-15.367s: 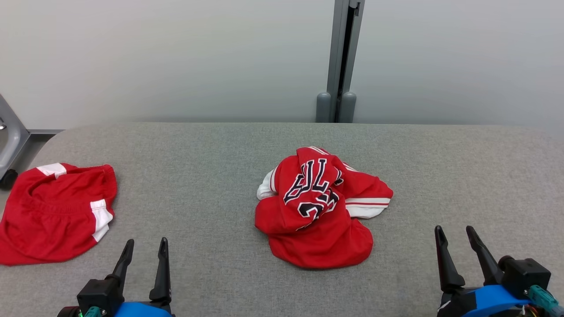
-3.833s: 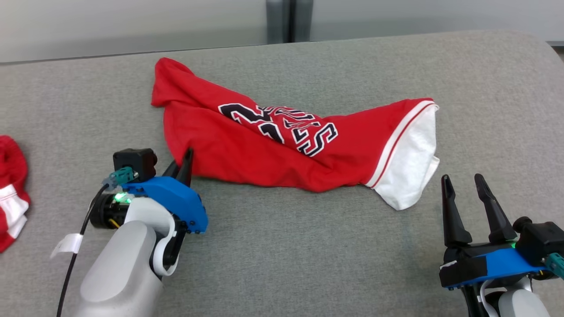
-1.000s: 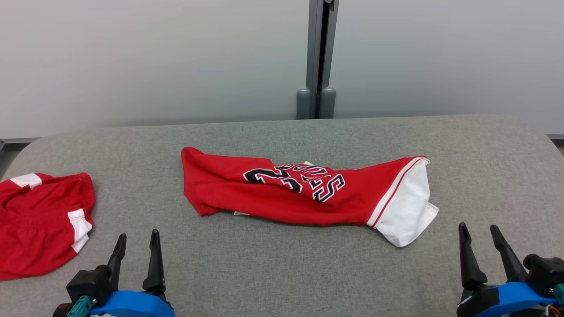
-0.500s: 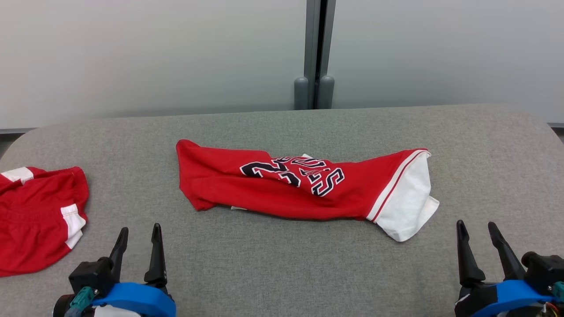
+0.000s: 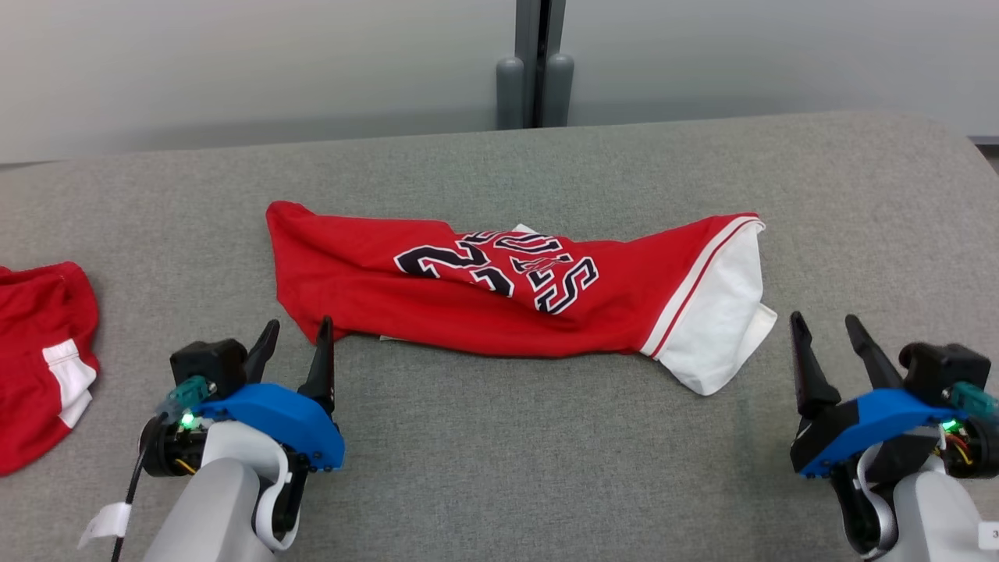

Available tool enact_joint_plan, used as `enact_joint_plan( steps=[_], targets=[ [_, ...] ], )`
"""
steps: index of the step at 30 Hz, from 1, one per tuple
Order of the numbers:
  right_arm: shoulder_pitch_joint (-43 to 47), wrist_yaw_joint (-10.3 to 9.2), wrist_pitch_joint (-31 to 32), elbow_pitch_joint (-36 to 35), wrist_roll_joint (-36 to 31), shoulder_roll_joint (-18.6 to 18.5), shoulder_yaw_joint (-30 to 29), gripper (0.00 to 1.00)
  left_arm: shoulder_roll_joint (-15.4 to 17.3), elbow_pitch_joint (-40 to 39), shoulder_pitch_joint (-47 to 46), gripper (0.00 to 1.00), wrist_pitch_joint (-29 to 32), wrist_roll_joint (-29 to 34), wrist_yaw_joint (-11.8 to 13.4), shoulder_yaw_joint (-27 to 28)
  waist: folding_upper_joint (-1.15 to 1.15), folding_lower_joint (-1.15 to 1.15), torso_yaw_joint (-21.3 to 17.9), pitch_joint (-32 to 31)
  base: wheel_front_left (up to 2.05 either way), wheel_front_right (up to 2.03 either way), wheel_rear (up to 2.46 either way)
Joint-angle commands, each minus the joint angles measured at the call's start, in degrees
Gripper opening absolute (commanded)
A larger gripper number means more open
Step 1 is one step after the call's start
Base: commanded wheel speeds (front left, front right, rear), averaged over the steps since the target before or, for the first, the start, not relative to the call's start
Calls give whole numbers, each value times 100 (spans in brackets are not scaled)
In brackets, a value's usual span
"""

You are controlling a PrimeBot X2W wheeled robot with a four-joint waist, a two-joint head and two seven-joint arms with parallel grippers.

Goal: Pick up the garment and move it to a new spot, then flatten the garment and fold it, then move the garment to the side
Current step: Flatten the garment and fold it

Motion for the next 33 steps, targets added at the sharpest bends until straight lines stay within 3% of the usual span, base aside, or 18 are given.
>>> enact_joint_plan(
  steps=[1, 12, 33],
  targets=[
    [-282, 1, 70, 181, -56, -18, -89, 100, -25, 174, -227, 100, 41, -40, -16, 1, -1, -1, -24, 104, 0, 0, 0],
    [-1498, 1, 250, 1609, -322, -19, -136, 100, -122, 1154, -1181, 100, 258, -78, 96, 0, -1, -1, -96, 627, 0, 0, 0],
    [-2387, 1, 162, 3528, -1124, -9, -421, 100, -231, 1626, -1549, 100, -186, -40, -23, -225, -1, -1, 90, 880, 0, 0, 0]
  ],
)
